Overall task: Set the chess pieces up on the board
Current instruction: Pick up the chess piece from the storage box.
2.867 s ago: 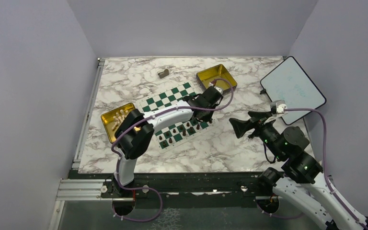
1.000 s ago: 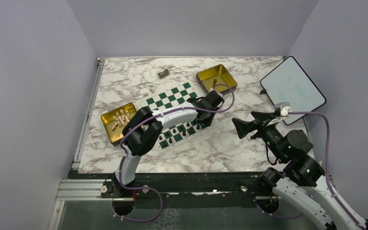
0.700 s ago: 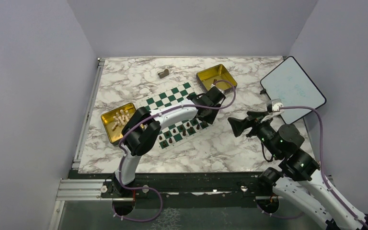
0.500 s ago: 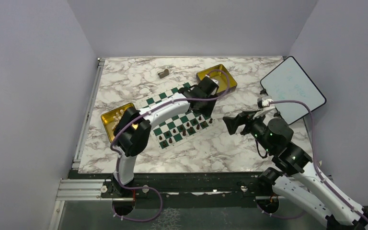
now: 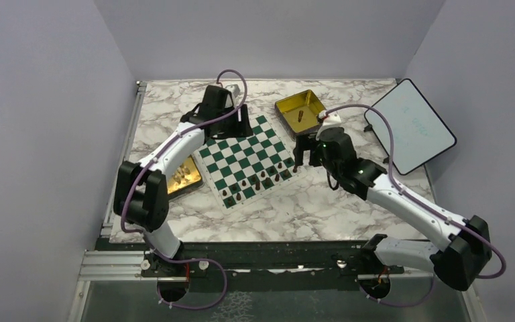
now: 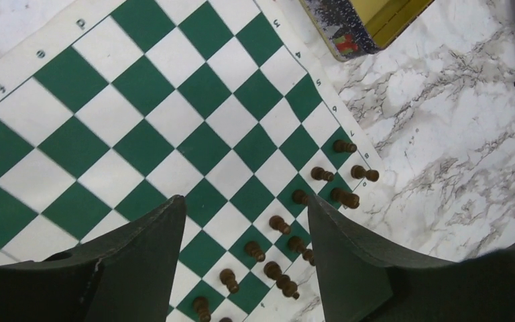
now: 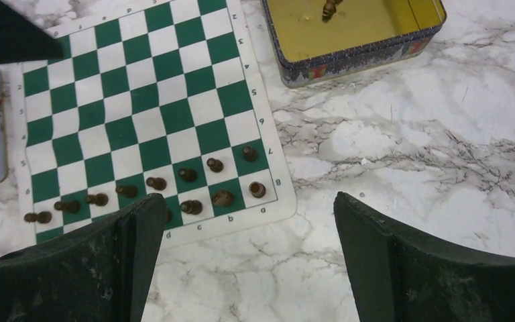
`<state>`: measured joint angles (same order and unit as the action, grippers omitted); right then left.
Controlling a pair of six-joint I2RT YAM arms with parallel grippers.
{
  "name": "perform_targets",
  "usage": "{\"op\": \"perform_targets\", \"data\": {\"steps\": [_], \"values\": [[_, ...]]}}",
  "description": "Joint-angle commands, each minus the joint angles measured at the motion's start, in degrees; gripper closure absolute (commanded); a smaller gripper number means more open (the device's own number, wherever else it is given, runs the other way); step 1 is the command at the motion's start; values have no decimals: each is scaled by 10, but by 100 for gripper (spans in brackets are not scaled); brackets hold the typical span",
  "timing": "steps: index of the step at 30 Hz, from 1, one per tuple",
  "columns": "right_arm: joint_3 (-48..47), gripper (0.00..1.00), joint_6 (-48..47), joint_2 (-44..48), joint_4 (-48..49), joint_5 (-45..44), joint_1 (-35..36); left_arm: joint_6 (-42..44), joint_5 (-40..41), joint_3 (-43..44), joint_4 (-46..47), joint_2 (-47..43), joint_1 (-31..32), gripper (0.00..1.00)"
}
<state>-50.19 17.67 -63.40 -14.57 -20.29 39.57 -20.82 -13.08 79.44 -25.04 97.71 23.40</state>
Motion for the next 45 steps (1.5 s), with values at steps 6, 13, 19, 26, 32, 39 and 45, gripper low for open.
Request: {"op": "perform_targets", "data": {"steps": [6,13,19,26,32,39,45], "values": [[-86,13,-1,-186,122,46,-77,17,-61,-134,47,-169,-30,1],[-189,45,-5,-328,160,88,-164,51,-47,-203,45,-256,-30,1],[-324,65,-12,-467,133,49,-181,59,-40,-241,40,-287,-31,1],[-443,66,14,-583,100,-1,-184,67,-48,-257,37,-302,-31,1],[-505,65,11,-651,98,-22,-185,60,-95,-273,53,-307,-31,1],[-557,63,23,-697,67,-25,-186,59,-113,-273,59,-309,-31,1],[-569,60,31,-716,52,-39,-188,61,-107,-275,60,-312,-31,1]]}}
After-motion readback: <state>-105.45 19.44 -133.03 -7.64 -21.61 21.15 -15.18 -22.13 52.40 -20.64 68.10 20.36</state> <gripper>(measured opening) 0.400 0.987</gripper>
